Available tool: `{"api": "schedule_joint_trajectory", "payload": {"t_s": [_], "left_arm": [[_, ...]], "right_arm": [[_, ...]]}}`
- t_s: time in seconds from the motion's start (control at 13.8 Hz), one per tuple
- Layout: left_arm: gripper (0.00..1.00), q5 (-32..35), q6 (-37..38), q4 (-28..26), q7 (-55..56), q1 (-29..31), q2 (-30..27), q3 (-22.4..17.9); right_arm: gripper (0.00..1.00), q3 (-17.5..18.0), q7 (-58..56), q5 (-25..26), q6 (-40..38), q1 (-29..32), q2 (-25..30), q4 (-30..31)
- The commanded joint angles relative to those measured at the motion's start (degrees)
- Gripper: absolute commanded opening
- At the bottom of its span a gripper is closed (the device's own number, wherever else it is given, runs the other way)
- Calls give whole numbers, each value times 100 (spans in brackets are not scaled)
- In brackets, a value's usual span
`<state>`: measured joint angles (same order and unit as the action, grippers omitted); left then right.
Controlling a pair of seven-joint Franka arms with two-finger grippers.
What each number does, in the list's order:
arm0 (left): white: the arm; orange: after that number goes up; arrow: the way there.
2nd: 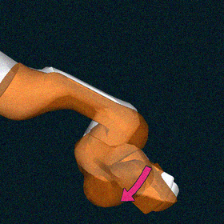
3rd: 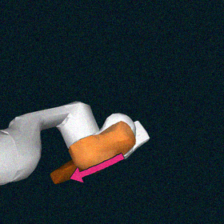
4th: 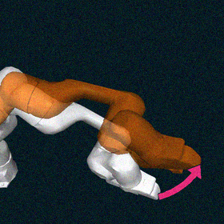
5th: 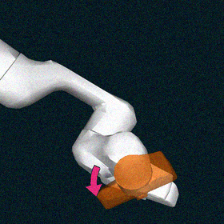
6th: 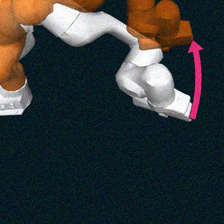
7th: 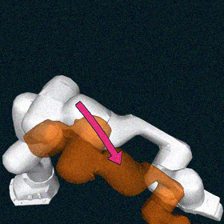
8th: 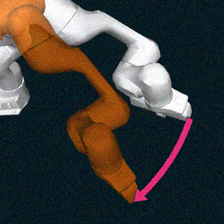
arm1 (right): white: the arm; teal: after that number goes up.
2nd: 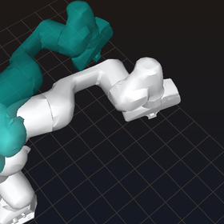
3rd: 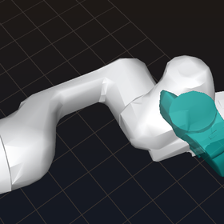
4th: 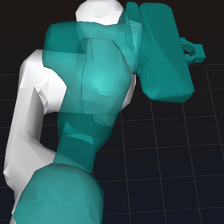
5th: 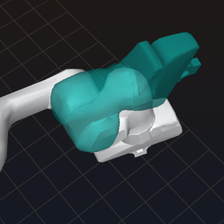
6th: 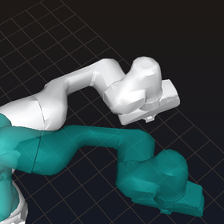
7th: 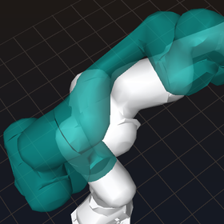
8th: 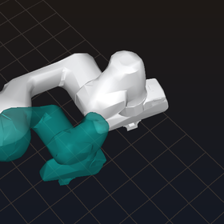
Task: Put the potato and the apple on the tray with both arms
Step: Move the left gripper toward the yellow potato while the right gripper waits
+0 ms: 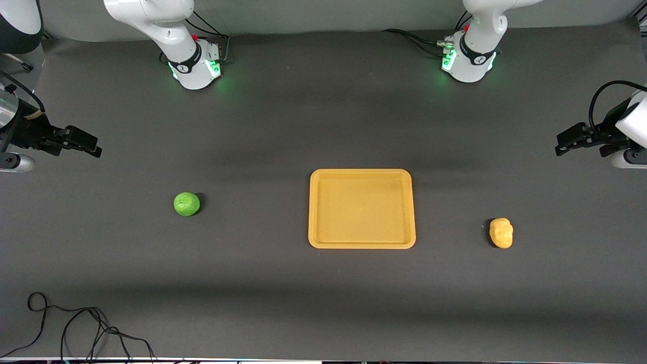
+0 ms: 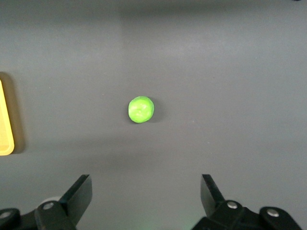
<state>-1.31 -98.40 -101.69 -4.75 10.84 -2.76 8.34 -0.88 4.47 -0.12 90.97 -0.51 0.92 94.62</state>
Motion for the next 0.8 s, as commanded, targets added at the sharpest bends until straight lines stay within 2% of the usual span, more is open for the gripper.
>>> {"api": "schedule_joint_trajectory", "payload": {"t_s": [0.0,0.44,0.73], "left_arm": [[100,-1,5,-9,-97,24,-14,1],[100,8,-100,-9,-97,15,74,10],[100,-1,-810,0,-97,24,520,10]], "right_arm": [[100,44,-139,-14,70,68,242,241],[100,27,-95,-5,62,-11,164,197],[100,27,-113,21,149,-11,155,232]]}}
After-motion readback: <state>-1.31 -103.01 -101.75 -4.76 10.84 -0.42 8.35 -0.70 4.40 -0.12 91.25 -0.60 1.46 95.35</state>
